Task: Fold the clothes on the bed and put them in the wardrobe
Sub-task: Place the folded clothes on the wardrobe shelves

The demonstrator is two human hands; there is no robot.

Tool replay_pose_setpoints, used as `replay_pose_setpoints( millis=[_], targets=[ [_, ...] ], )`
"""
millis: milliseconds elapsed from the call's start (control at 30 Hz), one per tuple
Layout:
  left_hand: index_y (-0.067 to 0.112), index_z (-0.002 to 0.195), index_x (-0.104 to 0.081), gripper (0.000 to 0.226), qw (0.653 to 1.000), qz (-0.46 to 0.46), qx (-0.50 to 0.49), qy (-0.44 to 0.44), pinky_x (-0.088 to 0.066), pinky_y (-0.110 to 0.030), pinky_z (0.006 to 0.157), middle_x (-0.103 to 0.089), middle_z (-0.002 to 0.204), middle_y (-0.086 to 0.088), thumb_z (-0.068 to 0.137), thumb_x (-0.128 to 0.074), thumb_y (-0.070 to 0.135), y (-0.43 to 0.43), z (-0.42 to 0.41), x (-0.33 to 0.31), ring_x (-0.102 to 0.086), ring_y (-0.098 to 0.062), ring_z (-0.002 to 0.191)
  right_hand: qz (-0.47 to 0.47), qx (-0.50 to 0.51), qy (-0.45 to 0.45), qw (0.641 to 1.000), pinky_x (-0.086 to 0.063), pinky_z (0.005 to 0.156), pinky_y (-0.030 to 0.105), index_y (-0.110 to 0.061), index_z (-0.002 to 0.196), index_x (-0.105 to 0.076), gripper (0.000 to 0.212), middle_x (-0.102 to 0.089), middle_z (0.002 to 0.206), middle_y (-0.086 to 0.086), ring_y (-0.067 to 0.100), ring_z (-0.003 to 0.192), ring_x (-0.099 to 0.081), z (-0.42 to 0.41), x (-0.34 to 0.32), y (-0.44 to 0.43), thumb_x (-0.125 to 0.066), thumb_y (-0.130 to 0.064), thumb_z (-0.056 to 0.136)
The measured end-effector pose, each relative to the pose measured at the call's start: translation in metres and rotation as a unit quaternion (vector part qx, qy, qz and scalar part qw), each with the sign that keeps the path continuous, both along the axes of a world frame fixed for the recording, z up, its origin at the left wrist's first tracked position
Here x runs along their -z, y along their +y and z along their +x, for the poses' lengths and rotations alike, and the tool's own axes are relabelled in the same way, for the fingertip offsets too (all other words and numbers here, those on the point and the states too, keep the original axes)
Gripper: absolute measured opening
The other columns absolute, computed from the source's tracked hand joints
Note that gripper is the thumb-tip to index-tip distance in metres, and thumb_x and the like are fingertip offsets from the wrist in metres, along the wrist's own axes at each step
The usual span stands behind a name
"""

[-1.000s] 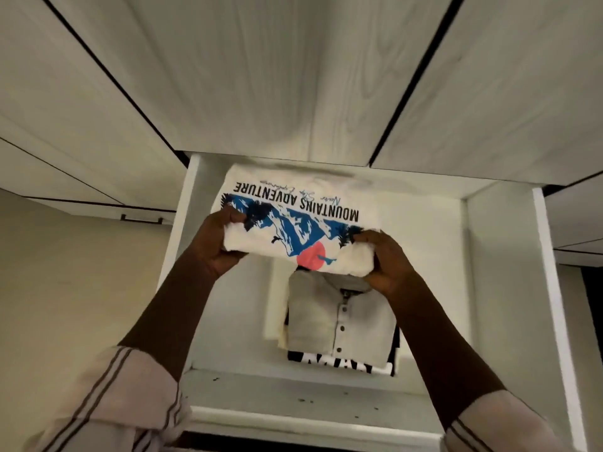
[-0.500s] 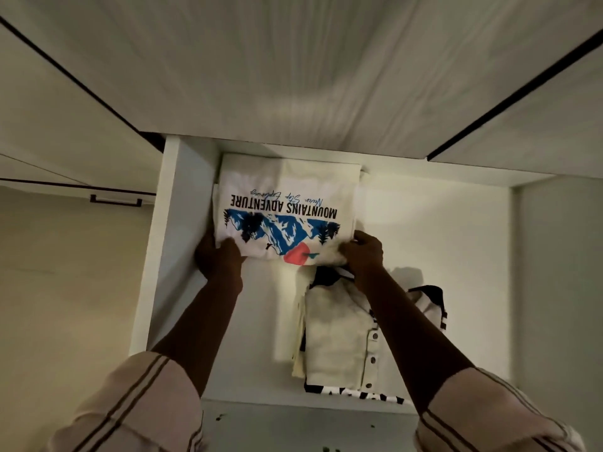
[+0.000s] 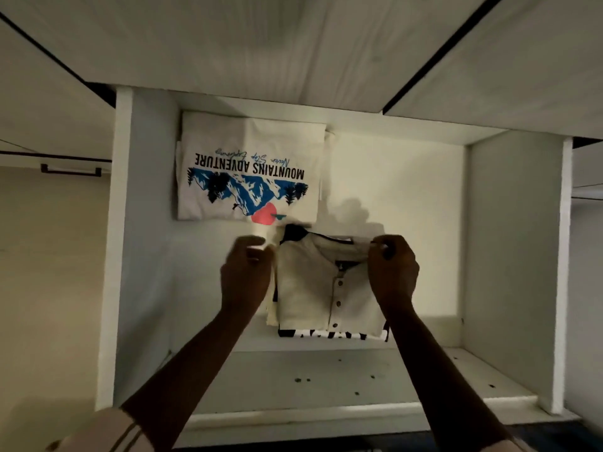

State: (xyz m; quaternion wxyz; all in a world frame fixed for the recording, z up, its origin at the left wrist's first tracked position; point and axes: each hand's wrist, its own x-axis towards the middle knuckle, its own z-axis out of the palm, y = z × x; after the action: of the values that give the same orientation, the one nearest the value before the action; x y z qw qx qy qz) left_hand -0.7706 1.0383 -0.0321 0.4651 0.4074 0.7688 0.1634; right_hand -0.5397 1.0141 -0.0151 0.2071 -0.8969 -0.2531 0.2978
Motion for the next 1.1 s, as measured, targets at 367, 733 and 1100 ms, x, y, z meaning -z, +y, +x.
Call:
replay_pose_setpoints(
  millis=[367, 733, 1100],
  targets=[
    [0.027, 0.131, -0.054, 0.072, 0.981, -0.159, -0.065, -0.094, -0.06, -0.05, 0.093, -0.069, 0.118, 0.003, 0.071, -0.091, 0.042, -0.087, 0.043, -0.021, -0.068, -0.022, 0.106, -0.099, 0.031, 0.153, 0.983, -0.057, 0.088, 0.044, -0.022, 0.135, -0.041, 0.071, -0.057, 0.121, 0.004, 0.028, 0.108, -0.058, 0.009, 0.002, -0.096, -0.086, -0.031, 0.08],
    [0.009, 0.104, -0.071, 0.039, 0.976, -0.017, -0.216, -0.015, -0.063, -0.042, 0.078, -0.067, 0.091, -0.002, 0.067, -0.08, 0.001, -0.089, 0.085, -0.044, -0.069, -0.025, 0.084, -0.061, 0.194, 0.324, 0.924, -0.057, 0.071, 0.039, -0.017, 0.129, -0.047, 0.065, -0.057, 0.12, 0.007, 0.029, 0.105, -0.059, 0.025, -0.007, -0.089, -0.087, -0.009, 0.078],
    [0.001, 0.095, -0.065, 0.018, 0.842, -0.184, -0.322, -0.39, -0.056, -0.046, 0.085, -0.064, 0.099, -0.017, 0.083, -0.057, -0.009, -0.061, 0.078, -0.089, -0.062, -0.034, 0.091, -0.161, 0.23, 0.469, 0.837, -0.053, 0.097, 0.05, -0.013, 0.12, -0.062, 0.052, -0.063, 0.12, 0.014, 0.032, 0.112, -0.061, 0.051, -0.037, -0.084, -0.088, -0.025, 0.076]
  ],
)
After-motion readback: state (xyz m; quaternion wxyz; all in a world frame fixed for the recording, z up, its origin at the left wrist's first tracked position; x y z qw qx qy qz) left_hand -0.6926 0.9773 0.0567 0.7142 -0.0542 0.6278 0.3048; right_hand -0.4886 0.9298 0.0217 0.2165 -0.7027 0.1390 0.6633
